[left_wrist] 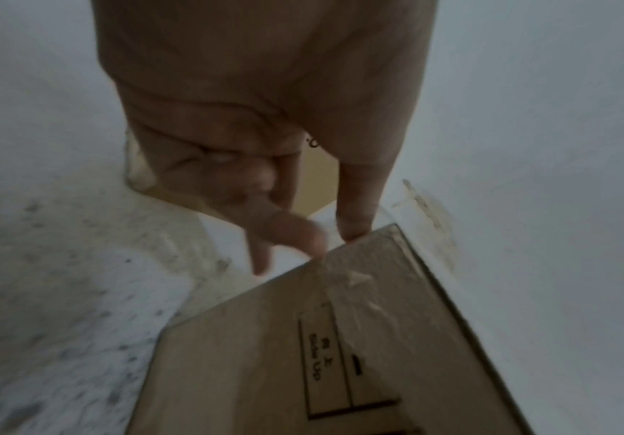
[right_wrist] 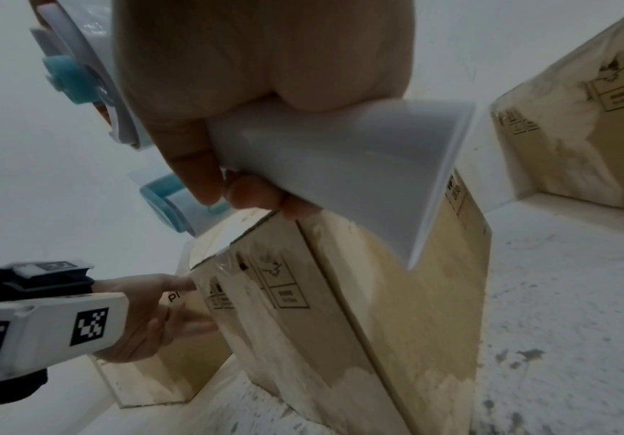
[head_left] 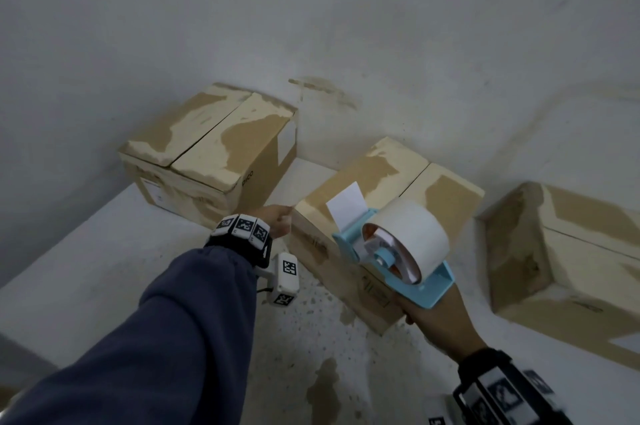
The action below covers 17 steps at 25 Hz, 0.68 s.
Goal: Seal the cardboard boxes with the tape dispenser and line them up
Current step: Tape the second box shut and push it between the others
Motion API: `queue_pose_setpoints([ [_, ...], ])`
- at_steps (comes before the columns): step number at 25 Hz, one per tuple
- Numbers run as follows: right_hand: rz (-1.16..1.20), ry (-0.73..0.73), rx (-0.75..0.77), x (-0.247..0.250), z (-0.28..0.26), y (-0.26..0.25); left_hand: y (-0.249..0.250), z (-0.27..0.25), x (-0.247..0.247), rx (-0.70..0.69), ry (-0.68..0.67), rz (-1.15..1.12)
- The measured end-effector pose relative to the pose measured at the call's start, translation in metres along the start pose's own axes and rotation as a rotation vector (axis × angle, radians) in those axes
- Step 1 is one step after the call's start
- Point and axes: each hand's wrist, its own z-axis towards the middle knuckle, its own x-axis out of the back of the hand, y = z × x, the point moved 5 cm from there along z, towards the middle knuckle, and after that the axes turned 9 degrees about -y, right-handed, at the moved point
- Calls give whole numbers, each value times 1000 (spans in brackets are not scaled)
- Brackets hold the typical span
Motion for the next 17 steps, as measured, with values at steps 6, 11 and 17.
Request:
queue_pose_setpoints([
  [6, -7, -12, 1, -2, 1, 1, 11, -5, 16, -137, 371, 322],
  [11, 29, -20, -16, 0, -1, 4, 25, -35, -57, -645, 265, 1231],
  [17, 5, -90, -75, 4, -3, -7, -7, -15, -67, -361, 244, 1640],
])
